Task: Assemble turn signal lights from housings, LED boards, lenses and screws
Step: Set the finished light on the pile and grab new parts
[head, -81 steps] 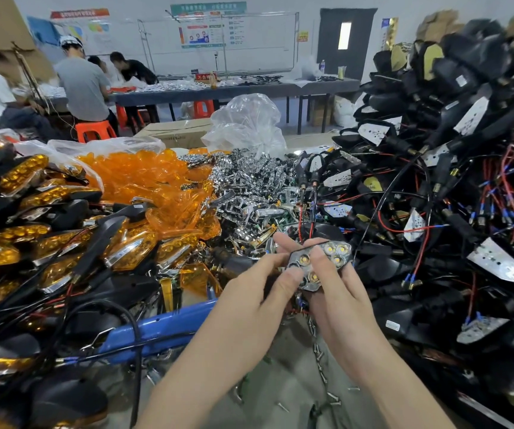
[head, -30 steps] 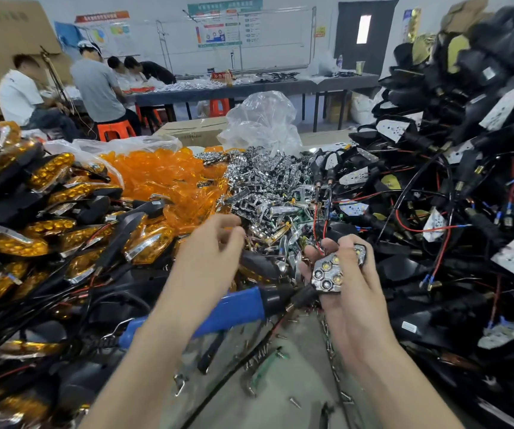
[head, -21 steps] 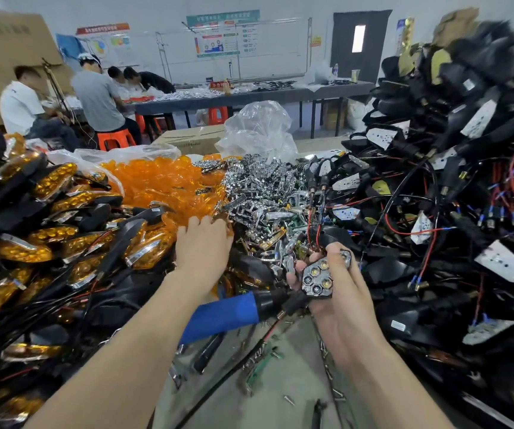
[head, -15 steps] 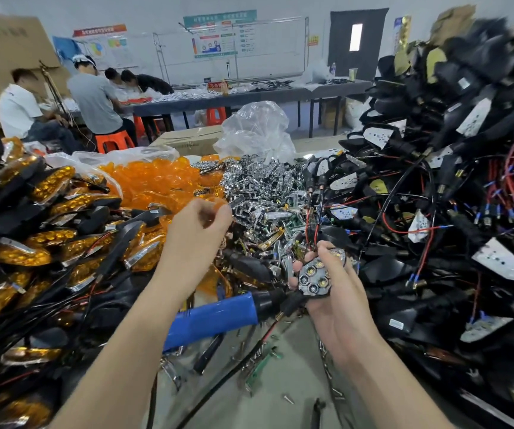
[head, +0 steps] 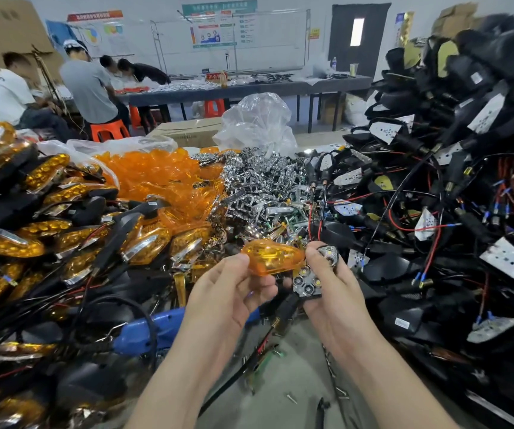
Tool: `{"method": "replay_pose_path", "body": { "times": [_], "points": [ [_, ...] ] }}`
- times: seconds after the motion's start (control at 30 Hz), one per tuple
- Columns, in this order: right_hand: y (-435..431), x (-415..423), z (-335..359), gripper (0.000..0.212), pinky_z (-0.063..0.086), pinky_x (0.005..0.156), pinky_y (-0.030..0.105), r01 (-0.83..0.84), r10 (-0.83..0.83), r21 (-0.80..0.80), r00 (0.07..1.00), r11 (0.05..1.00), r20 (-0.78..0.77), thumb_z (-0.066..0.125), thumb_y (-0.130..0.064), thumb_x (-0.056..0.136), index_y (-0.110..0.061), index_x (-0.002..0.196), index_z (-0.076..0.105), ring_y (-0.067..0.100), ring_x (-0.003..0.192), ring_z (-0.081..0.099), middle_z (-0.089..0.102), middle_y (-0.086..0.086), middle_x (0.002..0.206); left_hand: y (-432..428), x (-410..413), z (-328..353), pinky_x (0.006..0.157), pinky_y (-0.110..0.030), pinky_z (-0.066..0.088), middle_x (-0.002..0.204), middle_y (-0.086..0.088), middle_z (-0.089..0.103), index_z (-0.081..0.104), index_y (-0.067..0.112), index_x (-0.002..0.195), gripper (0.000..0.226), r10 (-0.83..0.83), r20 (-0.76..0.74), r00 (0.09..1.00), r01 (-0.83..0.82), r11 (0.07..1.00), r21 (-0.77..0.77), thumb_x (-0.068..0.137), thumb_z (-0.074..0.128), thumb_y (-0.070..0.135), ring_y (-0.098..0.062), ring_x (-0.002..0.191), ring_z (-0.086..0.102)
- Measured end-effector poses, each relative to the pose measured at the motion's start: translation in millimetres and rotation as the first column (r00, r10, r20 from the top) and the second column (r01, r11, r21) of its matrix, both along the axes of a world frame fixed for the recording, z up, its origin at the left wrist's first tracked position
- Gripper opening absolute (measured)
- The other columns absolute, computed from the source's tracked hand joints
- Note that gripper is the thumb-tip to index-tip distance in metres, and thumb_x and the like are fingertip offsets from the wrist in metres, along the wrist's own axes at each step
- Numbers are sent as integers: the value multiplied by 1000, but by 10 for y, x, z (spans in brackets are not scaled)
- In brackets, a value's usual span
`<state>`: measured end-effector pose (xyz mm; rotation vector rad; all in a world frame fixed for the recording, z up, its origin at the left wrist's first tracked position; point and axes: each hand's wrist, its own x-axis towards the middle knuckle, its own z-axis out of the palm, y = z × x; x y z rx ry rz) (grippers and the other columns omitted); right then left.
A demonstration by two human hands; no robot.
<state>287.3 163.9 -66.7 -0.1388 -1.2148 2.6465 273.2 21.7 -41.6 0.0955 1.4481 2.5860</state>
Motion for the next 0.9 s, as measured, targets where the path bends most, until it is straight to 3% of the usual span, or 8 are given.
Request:
{"method": "replay_pose_path", "body": {
  "times": [0.13,0.2,0.33,0.43,0.53,0.6,0.73,0.9],
  "points": [
    [12,13,0,10,55,61,30,4,-3,-40,999,999,43,61,-22,98,-15,104,65,21,74,64,69,12,95,-9,34,-90,68,-28,60,82,-9,72,74,23,92,17,-2,-201,980,-40,979,-202,76,69,29,-20,73,71],
    [23,12,8,16,54,64,33,2,0,-39,999,999,52,67,-27,90,-17,102,67,21,68,62,69,12,91,-30,67,-128,75,-28,60,87,-7,72,64,35,116,36,-59,-313,948,-51,943,-330,80,68,31,-21,82,73],
    [45,-2,4,12,53,63,35,27,-27,-8,999,1000,34,71,-30,79,-26,90,72,19,68,64,71,9,88,-43,86,-189,86,-26,56,102,18,64,47,60,126,47,-170,-498,851,-211,757,-619,83,63,47,-10,95,67],
    [51,-9,6,5,53,56,30,35,-35,16,999,999,7,71,-28,79,-29,82,74,17,67,65,70,4,82,-65,97,-202,94,-13,46,123,33,41,50,45,135,50,-250,-642,725,-451,533,-716,86,54,57,5,111,54],
    [47,-7,-2,14,53,53,27,8,-8,69,1000,998,2,69,-20,86,-31,80,75,14,63,64,68,1,75,-75,87,-226,98,2,26,128,31,32,46,36,138,50,-366,-703,610,-569,415,-710,90,51,50,14,123,35],
    [48,-9,-25,22,53,55,27,12,-11,134,1000,991,-9,65,-15,95,-31,82,74,14,65,63,67,2,77,-89,69,-240,95,3,26,130,27,36,43,38,137,47,-381,-702,602,-594,373,-712,92,56,43,13,121,34],
    [6,12,-27,3,53,62,28,-3,12,223,999,975,-41,66,-26,88,-27,89,67,17,67,61,67,6,82,-82,97,-246,67,-11,38,129,16,35,35,33,144,59,-345,-676,652,-647,212,-732,89,57,37,6,92,38],
    [-34,14,7,7,55,62,27,-1,5,43,997,999,-79,68,-17,81,-23,82,71,19,70,65,64,9,79,-68,108,-224,74,-10,42,124,26,36,42,43,131,48,-133,-630,765,-524,438,-730,87,57,52,14,108,47]
  ]
}}
